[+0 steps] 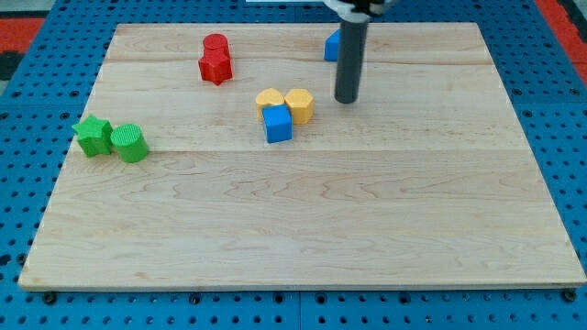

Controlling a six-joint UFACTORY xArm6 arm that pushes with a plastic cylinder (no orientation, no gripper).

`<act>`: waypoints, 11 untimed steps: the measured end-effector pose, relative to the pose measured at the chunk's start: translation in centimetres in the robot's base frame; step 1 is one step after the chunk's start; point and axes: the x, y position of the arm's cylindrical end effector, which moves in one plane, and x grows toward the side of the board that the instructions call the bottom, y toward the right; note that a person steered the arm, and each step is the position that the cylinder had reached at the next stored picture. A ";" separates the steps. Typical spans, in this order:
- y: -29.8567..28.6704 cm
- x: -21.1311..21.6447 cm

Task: Move the blue cube diagonal to the blue triangle

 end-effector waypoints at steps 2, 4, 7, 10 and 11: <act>-12.5 9.0; -10.5 2.5; -1.7 12.1; 1.3 9.6; 3.2 3.4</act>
